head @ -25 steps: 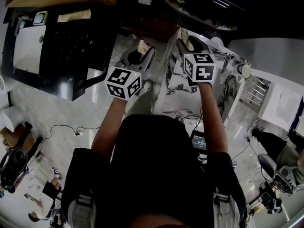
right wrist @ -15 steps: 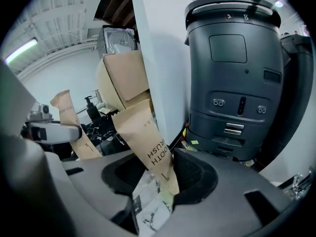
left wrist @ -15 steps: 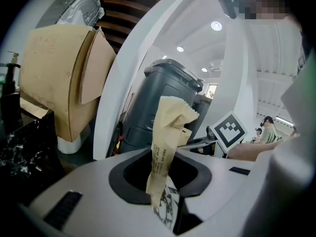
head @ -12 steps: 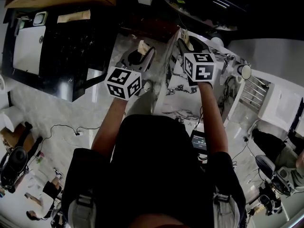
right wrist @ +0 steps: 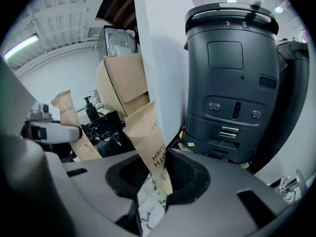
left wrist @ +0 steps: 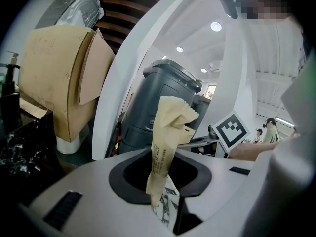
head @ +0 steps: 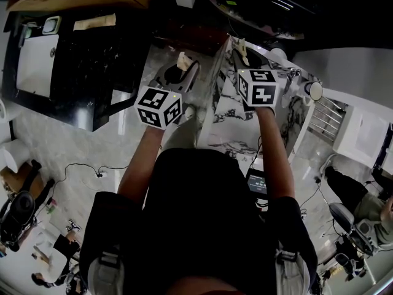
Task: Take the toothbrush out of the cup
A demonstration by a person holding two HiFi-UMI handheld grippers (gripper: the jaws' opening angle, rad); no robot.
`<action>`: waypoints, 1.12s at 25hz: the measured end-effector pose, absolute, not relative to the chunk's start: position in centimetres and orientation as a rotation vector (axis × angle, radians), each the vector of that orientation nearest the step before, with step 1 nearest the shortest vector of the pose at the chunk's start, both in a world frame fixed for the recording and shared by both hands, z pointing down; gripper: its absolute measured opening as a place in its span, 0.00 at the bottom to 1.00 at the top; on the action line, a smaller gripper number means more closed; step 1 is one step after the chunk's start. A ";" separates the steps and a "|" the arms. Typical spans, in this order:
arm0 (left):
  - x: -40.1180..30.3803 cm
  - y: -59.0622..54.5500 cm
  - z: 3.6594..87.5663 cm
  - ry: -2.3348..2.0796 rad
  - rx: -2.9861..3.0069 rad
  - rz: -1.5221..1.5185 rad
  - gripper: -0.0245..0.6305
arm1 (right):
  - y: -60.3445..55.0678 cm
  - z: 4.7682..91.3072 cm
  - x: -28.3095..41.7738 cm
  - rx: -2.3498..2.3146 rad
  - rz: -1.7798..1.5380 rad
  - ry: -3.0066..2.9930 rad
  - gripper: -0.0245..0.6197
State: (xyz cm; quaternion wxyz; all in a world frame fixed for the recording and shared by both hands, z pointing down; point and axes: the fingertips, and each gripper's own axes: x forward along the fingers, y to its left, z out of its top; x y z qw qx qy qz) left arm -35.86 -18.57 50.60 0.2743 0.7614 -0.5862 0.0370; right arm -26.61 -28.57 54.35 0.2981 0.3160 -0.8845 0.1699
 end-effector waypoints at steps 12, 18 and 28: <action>-34.7 -18.3 49.5 -1.585 2.067 0.087 0.18 | -28.2 52.7 -25.8 0.875 0.417 -2.386 0.18; -33.9 -18.2 48.8 -1.587 2.080 0.079 0.18 | -28.0 51.6 -25.3 0.883 0.405 -2.410 0.17; -32.5 -17.7 47.0 -1.630 2.092 0.073 0.18 | -27.3 49.1 -24.2 0.882 0.374 -2.464 0.16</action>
